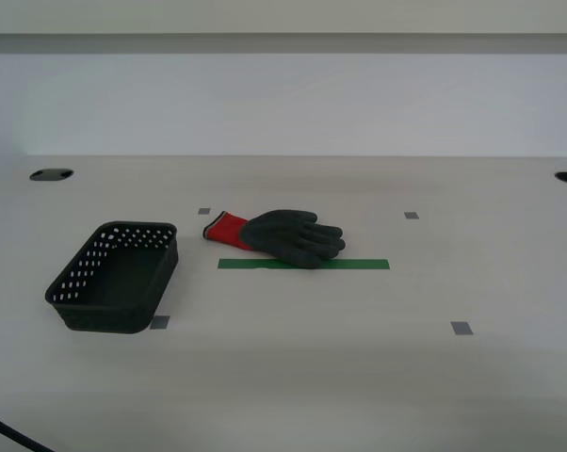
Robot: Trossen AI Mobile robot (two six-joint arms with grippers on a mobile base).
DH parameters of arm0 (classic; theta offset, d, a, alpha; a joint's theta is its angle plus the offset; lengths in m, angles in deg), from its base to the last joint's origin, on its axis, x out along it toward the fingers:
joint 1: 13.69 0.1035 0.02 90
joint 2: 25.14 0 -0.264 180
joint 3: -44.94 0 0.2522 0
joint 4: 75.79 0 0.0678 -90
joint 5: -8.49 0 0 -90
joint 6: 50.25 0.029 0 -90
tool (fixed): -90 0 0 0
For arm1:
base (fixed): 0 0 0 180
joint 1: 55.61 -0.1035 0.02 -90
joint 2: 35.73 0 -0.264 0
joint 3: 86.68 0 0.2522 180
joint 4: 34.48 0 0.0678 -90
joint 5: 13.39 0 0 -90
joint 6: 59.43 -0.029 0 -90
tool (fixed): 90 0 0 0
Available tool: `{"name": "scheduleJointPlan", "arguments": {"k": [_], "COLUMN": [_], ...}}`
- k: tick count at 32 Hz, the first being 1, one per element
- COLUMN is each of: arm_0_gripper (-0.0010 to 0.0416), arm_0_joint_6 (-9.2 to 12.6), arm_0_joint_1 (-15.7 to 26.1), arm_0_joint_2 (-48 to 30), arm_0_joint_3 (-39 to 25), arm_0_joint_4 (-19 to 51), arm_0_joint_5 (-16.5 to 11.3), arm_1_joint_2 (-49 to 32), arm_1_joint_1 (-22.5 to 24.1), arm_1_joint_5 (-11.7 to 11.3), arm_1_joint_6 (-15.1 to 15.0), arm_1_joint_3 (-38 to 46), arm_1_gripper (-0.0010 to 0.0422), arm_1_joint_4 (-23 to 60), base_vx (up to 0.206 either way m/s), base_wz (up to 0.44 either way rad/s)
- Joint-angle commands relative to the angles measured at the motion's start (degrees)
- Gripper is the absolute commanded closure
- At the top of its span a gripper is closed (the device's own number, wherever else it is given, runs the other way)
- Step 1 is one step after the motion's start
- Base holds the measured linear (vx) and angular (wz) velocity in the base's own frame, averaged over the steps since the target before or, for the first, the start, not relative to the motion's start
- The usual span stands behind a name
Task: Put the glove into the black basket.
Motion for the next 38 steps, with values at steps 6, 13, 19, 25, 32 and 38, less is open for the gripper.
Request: {"name": "scheduleJointPlan", "arguments": {"k": [6,13,19,25,32,38], "arm_0_gripper": [0.0405,0.0405,0.0405,0.0405,0.0405,0.0405], "arm_0_joint_6": [0.0,0.0,0.0,0.0,0.0,0.0], "arm_0_joint_1": [0.0,0.0,0.0,0.0,0.0,0.0], "arm_0_joint_2": [0.0,0.0,0.0,0.0,0.0,0.0], "arm_0_joint_3": [-0.1,-0.1,-0.1,-0.1,-0.1,-0.1], "arm_0_joint_4": [-0.2,-0.2,-0.2,-0.2,-0.2,-0.2], "arm_0_joint_5": [0.0,0.0,0.0,0.0,0.0,0.0], "arm_1_joint_2": [0.0,0.0,0.0,0.0,0.0,-2.3], "arm_1_joint_1": [0.0,0.0,0.0,1.1,4.0,9.7], "arm_1_joint_5": [0.0,0.0,7.0,8.4,8.5,8.4], "arm_1_joint_6": [0.1,0.1,0.0,-0.4,-1.9,-5.9], "arm_1_joint_3": [0.8,0.8,1.4,5.3,12.2,20.5], "arm_1_gripper": [0.0412,0.0412,0.0412,0.0413,0.0413,0.0413], "arm_1_joint_4": [0.0,0.5,4.3,14.2,27.6,42.2], "base_vx": [0.0,0.0,0.0,0.0,0.0,0.0], "base_wz": [0.0,0.0,0.0,0.0,0.0,0.0]}}
